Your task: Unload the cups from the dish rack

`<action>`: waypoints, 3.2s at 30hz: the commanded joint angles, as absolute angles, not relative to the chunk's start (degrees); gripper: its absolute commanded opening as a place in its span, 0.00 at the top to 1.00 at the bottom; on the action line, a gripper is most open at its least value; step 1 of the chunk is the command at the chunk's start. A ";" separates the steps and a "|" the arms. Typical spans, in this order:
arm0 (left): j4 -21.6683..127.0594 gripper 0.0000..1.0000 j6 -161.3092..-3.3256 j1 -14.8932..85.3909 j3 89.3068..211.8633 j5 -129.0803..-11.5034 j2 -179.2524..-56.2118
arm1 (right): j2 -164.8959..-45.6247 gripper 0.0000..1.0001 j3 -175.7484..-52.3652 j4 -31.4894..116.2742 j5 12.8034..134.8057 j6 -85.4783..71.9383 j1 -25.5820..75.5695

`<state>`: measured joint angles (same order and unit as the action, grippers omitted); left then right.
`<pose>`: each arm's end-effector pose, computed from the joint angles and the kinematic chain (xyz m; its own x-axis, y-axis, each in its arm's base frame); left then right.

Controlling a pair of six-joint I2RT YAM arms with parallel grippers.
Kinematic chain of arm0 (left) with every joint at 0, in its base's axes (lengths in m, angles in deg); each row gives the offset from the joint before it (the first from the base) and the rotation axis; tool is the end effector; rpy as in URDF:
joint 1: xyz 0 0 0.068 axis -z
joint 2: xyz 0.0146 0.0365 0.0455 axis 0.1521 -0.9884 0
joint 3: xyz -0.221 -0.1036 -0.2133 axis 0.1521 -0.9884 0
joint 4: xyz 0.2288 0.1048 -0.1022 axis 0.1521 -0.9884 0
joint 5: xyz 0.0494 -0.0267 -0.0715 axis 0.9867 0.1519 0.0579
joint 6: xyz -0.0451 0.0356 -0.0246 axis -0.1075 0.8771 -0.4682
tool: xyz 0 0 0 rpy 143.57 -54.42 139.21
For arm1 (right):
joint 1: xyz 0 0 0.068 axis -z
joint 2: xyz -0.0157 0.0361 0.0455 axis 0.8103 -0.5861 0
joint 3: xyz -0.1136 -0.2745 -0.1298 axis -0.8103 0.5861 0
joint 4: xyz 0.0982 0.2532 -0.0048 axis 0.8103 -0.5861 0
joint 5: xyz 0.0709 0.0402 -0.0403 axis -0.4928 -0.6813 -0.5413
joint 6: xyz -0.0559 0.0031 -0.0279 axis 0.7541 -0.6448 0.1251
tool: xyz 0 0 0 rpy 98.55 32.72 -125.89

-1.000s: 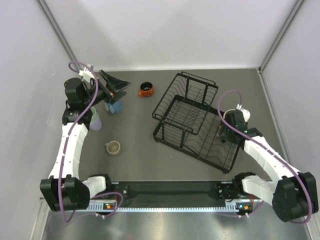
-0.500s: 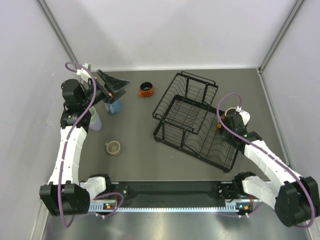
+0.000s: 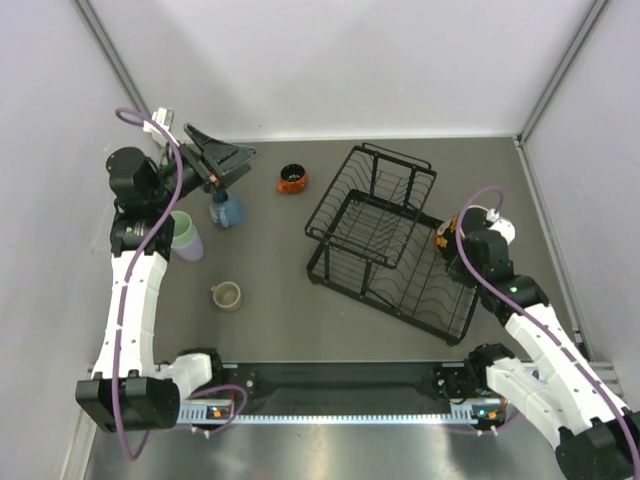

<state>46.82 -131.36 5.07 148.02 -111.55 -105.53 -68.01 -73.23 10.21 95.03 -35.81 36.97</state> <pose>0.2313 -0.0214 0.4892 -0.6020 -0.6056 -0.5205 0.3915 0.3443 -0.8534 0.1402 0.0315 0.2718 -0.5860 0.4151 -0.6959 0.2764 0.9097 0.3098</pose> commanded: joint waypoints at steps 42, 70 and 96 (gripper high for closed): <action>86.36 0.23 -150.29 33.36 168.50 -112.21 -133.90 | -76.48 1.00 -100.48 70.83 50.25 -60.68 32.59; 90.06 0.19 -143.25 38.02 171.75 -113.62 -135.67 | -79.28 1.00 -97.92 85.26 43.30 -75.54 28.02; 45.72 1.00 -113.47 37.93 174.56 -83.77 -125.56 | -77.09 0.11 -110.57 23.49 69.30 -39.16 27.05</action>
